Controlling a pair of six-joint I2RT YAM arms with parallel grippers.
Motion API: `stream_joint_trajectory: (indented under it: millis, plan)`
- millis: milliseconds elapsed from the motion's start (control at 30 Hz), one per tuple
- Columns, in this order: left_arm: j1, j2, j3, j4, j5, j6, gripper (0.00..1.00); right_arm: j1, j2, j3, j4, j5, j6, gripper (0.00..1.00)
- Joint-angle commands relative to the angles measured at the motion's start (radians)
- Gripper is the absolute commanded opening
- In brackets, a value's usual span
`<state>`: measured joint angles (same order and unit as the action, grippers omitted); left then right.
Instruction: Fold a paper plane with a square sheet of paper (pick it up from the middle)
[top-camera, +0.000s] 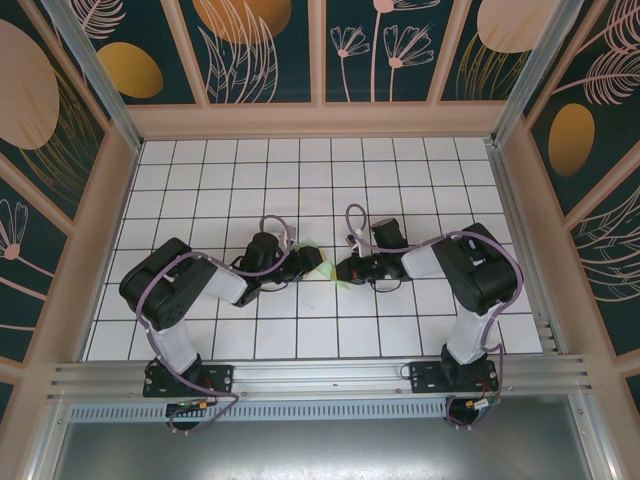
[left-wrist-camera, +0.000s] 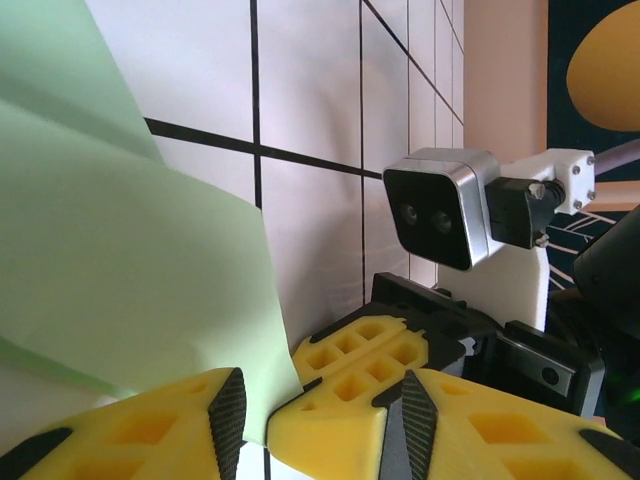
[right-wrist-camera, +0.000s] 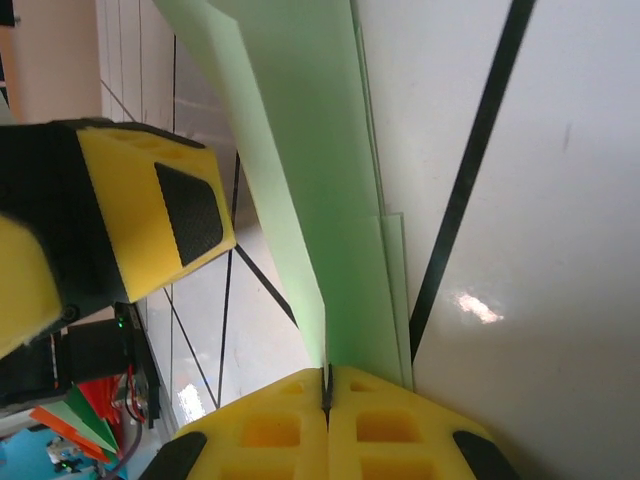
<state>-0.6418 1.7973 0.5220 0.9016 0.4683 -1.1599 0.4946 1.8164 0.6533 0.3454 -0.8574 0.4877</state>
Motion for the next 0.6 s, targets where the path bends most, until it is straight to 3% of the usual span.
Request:
stream_joint_trajectory:
  millis: [0,567]
  plan:
    - [-0.009,0.031,0.018,0.051,0.025,-0.011,0.48,-0.011,0.033,-0.026,-0.006,0.019,0.043,0.00]
    - [-0.021,0.099,0.070,0.009,0.025,-0.021,0.46,-0.001,0.052,0.017,-0.112,0.026,-0.039,0.00]
